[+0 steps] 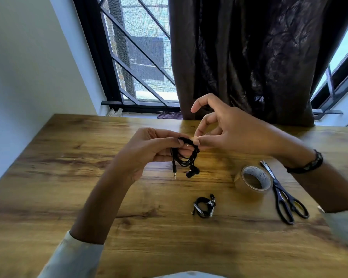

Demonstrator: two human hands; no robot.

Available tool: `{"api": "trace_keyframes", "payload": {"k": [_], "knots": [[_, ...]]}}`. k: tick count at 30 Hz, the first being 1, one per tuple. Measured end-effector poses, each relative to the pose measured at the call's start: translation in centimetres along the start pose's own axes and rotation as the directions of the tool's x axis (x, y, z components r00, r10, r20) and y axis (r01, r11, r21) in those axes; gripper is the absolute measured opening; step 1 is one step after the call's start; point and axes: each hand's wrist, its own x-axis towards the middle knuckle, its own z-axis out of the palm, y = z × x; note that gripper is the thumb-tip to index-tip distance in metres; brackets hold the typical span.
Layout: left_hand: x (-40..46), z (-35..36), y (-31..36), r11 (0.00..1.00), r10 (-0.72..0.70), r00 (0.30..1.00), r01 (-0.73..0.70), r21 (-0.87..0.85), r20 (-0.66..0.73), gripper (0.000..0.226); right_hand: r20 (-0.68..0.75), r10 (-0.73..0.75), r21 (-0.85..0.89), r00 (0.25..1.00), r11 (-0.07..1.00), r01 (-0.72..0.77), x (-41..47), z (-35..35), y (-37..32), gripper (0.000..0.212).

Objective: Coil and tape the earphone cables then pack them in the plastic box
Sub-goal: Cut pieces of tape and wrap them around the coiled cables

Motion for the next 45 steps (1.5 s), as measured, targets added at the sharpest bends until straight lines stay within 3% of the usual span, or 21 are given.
{"api": "trace_keyframes", "payload": {"k": [6, 11, 17, 21, 26, 30, 34, 36, 38, 40, 42, 43, 45], "knots": [[-0.1, 0.1, 0.1, 0.998, 0.005, 0.999, -0.008, -0.058, -0.051, 0.018, -0.253, -0.147, -0.155, 0.956, 0.982, 0.110, -1.2, 2.7, -1.1, 0.058], [-0.1, 0.1, 0.3, 0.997, 0.020, 0.996, -0.025, -0.067, -0.084, 0.018, -0.387, -0.312, -0.450, 0.868, 0.885, 0.118, -2.1, 5.4, -1.4, 0.052], [-0.4, 0.4, 0.6, 0.995, 0.034, 0.995, -0.043, -0.090, -0.097, 0.017, -0.340, -0.414, -0.633, 0.844, 0.765, 0.121, -2.4, 7.1, 0.1, 0.066], [-0.6, 0.6, 0.7, 0.994, 0.044, 0.995, -0.053, -0.095, -0.090, 0.016, -0.364, -0.500, -0.584, 0.785, 0.780, 0.226, -2.4, 7.3, 1.2, 0.068], [-0.8, 0.5, 1.2, 0.990, 0.095, 0.989, -0.106, -0.091, -0.118, 0.015, -0.349, -0.609, -0.637, 0.712, 0.712, 0.296, -2.5, 7.4, 1.9, 0.065], [-1.0, 0.3, 1.8, 0.990, 0.135, 0.987, -0.139, -0.037, -0.090, 0.015, -0.435, -0.658, -0.532, 0.615, 0.739, 0.413, -2.5, 7.1, 1.5, 0.032], [-1.3, 0.5, 2.1, 0.990, 0.125, 0.992, -0.127, -0.063, -0.030, 0.025, -0.490, -0.716, -0.570, 0.497, 0.694, 0.438, -2.8, 6.4, 1.5, 0.025], [-1.3, 0.6, 2.2, 0.987, 0.124, 0.992, -0.124, -0.103, -0.004, 0.024, -0.588, -0.665, -0.516, 0.461, 0.747, 0.419, -2.9, 6.4, 1.4, 0.026], [-1.4, 0.6, 2.3, 0.981, 0.132, 0.991, -0.128, -0.143, 0.017, 0.023, -0.710, -0.535, -0.320, 0.457, 0.824, 0.467, -3.1, 6.4, 1.2, 0.030], [-1.5, 0.6, 2.3, 0.974, 0.143, 0.989, -0.136, -0.181, 0.029, 0.022, -0.785, -0.377, -0.064, 0.492, 0.839, 0.541, -3.3, 6.6, 1.2, 0.033], [-1.6, 0.6, 2.2, 0.966, 0.155, 0.987, -0.145, -0.213, 0.033, 0.023, -0.760, -0.206, 0.217, 0.616, 0.814, 0.539, -3.5, 7.4, 1.1, 0.038], [-1.6, 0.6, 2.2, 0.962, 0.165, 0.986, -0.152, -0.226, 0.037, 0.024, -0.723, -0.147, 0.309, 0.675, 0.805, 0.506, -3.5, 7.9, 1.1, 0.040], [-1.7, 0.8, 2.1, 0.956, 0.183, 0.982, -0.168, -0.239, 0.045, 0.024, -0.687, -0.105, 0.342, 0.719, 0.827, 0.447, -3.4, 8.8, 0.9, 0.039]]}}
